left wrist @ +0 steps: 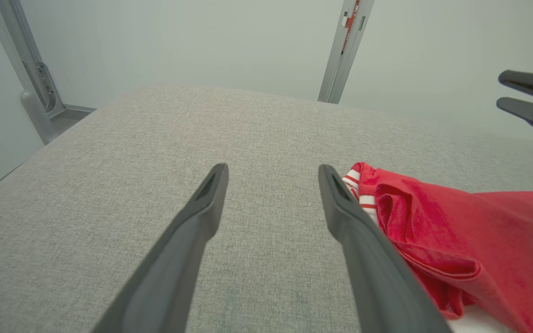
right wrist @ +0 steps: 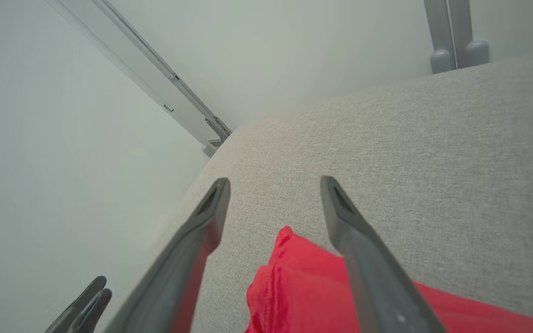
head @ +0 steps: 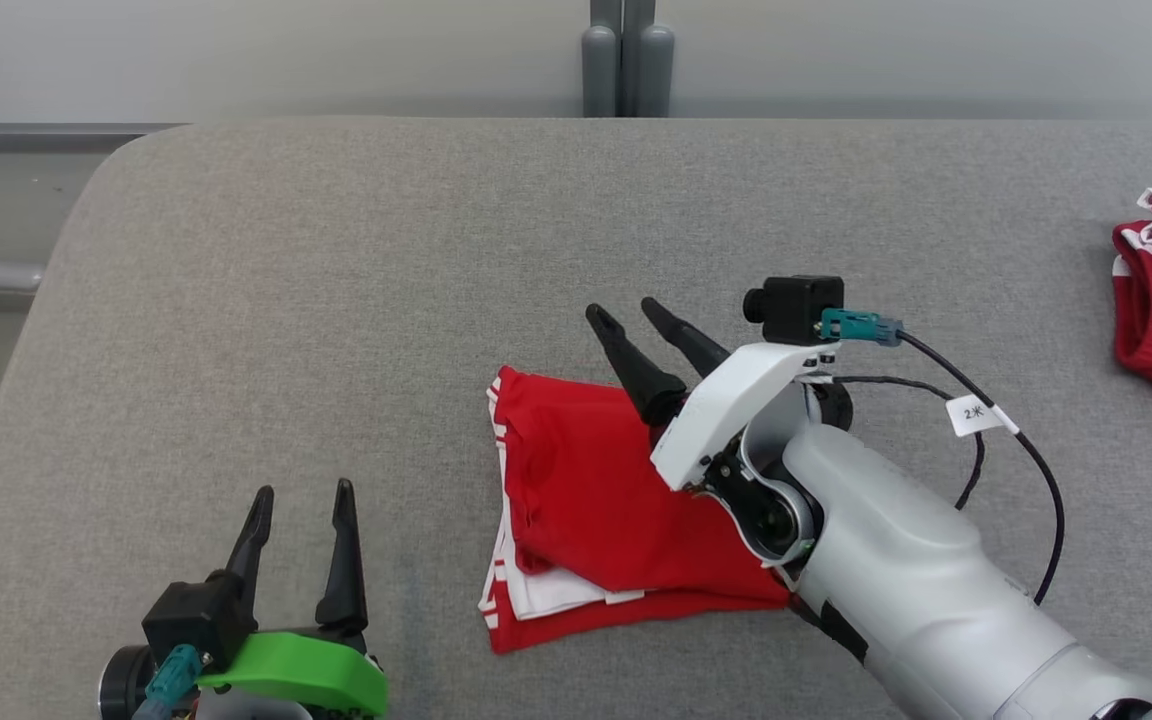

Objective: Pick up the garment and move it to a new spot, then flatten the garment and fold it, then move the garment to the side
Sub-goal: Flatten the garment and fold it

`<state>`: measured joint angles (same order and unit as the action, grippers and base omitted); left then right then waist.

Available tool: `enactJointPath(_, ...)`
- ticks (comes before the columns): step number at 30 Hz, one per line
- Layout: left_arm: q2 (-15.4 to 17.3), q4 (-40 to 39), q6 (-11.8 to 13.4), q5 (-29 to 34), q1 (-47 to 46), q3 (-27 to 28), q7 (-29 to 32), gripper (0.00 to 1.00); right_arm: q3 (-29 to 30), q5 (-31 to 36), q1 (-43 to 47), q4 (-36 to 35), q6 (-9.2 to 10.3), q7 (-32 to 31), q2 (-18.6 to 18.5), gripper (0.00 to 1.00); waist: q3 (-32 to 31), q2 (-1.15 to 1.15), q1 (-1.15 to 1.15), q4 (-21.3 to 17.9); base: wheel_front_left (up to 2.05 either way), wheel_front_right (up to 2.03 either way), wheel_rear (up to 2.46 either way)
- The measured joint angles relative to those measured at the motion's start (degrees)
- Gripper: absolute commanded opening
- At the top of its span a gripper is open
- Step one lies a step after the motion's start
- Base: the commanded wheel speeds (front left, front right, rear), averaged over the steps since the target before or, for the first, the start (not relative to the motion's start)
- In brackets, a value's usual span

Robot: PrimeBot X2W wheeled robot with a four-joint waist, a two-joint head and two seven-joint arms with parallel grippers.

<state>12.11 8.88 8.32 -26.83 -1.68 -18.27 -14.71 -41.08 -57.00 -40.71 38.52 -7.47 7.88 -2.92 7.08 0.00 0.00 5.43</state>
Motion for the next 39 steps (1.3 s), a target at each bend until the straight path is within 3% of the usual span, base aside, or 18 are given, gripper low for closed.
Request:
enactJointPath(8, 0.0, 0.0, 0.0, 0.3, -0.2, -0.2, -0.1, 1.00, -1.3, 12.4, 0.5, 2.2, 0.00, 4.3, -1.4, 1.00, 0.0, 0.00, 0.00, -1.2, 0.00, 0.00, 0.00)
enactJointPath(9, 0.0, 0.0, -0.1, 0.3, -0.2, -0.3, -0.1, 1.00, -1.9, 13.6, 1.3, 2.3, 0.00, 4.4, -1.4, 0.92, 0.0, 0.00, 0.00, -1.1, 0.00, 0.00, 0.00)
enactJointPath(10, 0.0, 0.0, -0.1, 0.3, -0.2, -0.3, -0.1, 1.00, -2.5, 14.8, 2.4, 2.3, 0.00, 4.4, -1.4, 0.63, 0.1, 0.00, 0.00, -1.1, 0.00, 0.00, 0.00)
enactJointPath(11, 0.0, 0.0, -0.2, 0.3, -0.2, -0.3, -0.1, 1.00, -2.9, 15.4, 3.2, 2.4, 0.00, 4.4, -1.4, 0.42, 0.1, 0.00, 0.00, -1.0, 0.00, 0.00, 0.00)
enactJointPath(14, 0.0, -0.1, -0.2, 0.3, -0.5, -0.4, -0.1, 1.00, -5.0, 17.7, 5.6, 3.1, 0.00, 4.4, -1.1, 0.07, 0.3, 0.00, 0.00, -0.4, 0.00, 0.00, 0.00)
enactJointPath(15, 0.0, 0.0, -0.2, 0.3, -0.6, -0.5, -0.1, 1.00, -5.6, 18.6, 6.2, 3.5, 0.00, 4.4, -1.0, 0.00, 0.4, 0.00, 0.00, -0.1, 0.00, 0.00, 0.00)
enactJointPath(25, 0.0, -0.1, 0.0, 0.3, -0.9, -0.5, -0.1, 1.00, -10.2, 21.1, 8.1, 7.5, 0.00, 3.8, 0.0, 0.00, 1.0, 0.00, 0.00, 3.8, 0.00, 0.00, 0.00)
enactJointPath(39, 0.1, 0.1, 0.2, 0.3, -0.8, -0.6, -0.1, 1.00, -22.6, 17.8, 7.9, 5.2, -0.01, 0.5, 0.1, 0.00, 0.3, 0.00, 0.00, 7.9, 0.00, 0.00, 0.00)
